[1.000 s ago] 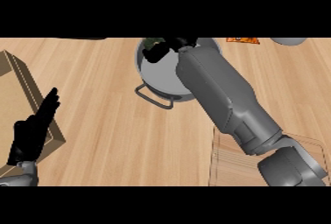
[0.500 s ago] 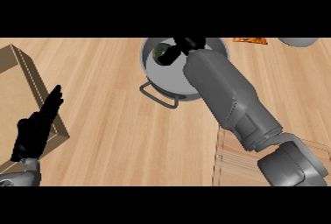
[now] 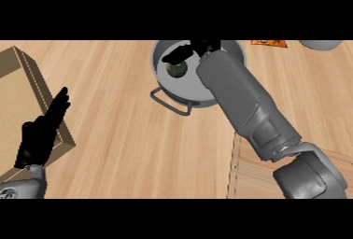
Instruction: Pick the squash from the cutting board and place it in the pot
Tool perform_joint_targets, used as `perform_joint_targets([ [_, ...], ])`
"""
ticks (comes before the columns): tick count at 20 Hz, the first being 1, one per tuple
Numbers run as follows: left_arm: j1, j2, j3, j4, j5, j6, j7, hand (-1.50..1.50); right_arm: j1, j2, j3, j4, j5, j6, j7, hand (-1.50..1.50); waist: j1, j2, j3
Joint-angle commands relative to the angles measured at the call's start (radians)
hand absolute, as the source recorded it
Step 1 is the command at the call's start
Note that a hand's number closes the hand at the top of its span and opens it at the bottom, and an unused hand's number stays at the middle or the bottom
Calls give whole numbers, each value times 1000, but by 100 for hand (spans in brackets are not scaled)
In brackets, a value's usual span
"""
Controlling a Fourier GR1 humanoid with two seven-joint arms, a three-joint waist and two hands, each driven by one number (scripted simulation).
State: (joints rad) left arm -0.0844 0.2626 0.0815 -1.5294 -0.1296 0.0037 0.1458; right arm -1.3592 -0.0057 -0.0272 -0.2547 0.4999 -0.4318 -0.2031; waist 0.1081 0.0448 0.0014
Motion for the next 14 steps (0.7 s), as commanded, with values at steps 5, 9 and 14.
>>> perform_joint_targets([
  [5, 45, 1, 2, -21, -5, 0, 4, 0, 22, -22, -218, -59, -229, 52, -193, -150, -18, -10, 0],
  [9, 26, 15, 45, 12, 33, -18, -11, 0, -4, -57, -246, -7, -264, 178, -197, -150, -38, -17, -2],
  [14, 81, -5, 29, -27, 4, 8, -11, 0, 43, -101, -273, 22, -296, 302, -254, -150, -51, -24, -1],
])
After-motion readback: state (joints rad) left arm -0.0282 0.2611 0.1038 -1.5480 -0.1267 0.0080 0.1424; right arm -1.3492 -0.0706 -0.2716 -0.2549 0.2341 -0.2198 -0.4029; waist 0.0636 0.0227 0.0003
